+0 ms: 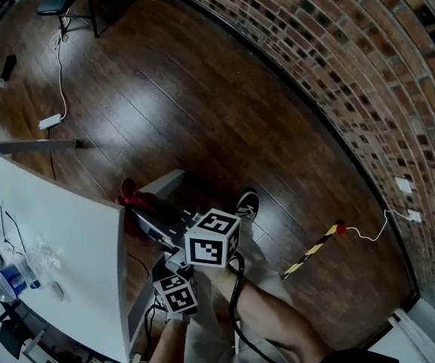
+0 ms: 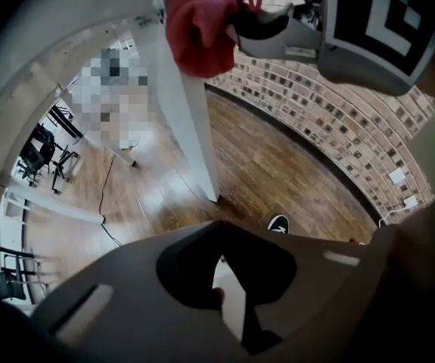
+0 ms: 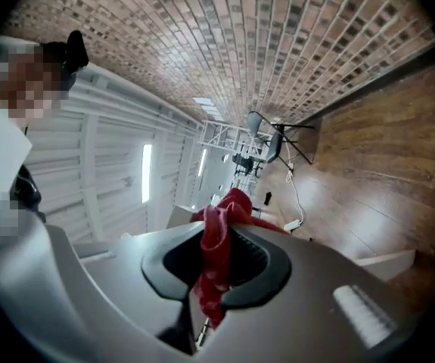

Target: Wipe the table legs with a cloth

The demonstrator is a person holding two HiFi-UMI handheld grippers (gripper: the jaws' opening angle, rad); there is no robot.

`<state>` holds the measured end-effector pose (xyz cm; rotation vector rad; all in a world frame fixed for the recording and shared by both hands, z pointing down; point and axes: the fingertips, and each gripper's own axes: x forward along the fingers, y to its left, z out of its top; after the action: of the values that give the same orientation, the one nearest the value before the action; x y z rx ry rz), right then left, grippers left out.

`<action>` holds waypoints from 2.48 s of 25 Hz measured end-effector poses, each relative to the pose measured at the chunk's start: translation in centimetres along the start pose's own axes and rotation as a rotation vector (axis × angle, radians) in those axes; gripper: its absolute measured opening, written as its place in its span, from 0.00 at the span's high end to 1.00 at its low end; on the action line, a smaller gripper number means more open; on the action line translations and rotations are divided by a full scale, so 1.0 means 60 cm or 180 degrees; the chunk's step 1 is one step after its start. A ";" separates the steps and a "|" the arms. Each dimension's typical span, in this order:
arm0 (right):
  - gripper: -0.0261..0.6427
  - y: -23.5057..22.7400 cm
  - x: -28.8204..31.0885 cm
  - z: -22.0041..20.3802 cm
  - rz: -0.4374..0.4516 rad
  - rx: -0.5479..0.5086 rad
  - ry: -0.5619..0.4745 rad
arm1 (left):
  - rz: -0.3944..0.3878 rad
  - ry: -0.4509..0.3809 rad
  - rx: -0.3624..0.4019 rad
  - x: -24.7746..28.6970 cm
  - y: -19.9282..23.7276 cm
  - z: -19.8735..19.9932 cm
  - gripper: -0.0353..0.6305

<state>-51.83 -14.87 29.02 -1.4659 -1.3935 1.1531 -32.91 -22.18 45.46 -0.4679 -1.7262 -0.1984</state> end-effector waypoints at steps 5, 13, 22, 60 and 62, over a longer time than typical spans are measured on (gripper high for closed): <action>0.90 0.030 -0.027 -0.042 -0.0109 0.0484 -0.0593 | -0.0256 -0.0160 0.0030 -0.035 0.003 -0.057 0.94; 0.90 0.103 -0.043 -0.203 -0.0195 0.0414 -0.0715 | -0.0679 -0.0355 0.0217 -0.070 -0.004 -0.194 0.95; 0.91 0.153 -0.056 -0.382 -0.0079 0.0564 -0.0499 | -0.0759 -0.0347 0.0370 -0.085 0.045 -0.352 0.94; 0.91 0.322 -0.203 -0.925 -0.1983 -0.0152 -0.2209 | -0.1790 -0.0883 0.1620 -0.316 0.557 -0.709 0.95; 0.91 0.356 -0.177 -0.970 -0.2210 -0.0223 -0.1713 | -0.1932 -0.0849 0.1685 -0.369 0.572 -0.696 0.95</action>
<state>10.18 -24.76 25.41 -0.6050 -2.1001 1.0642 22.00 -11.62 28.59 0.4459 -2.0523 -0.1030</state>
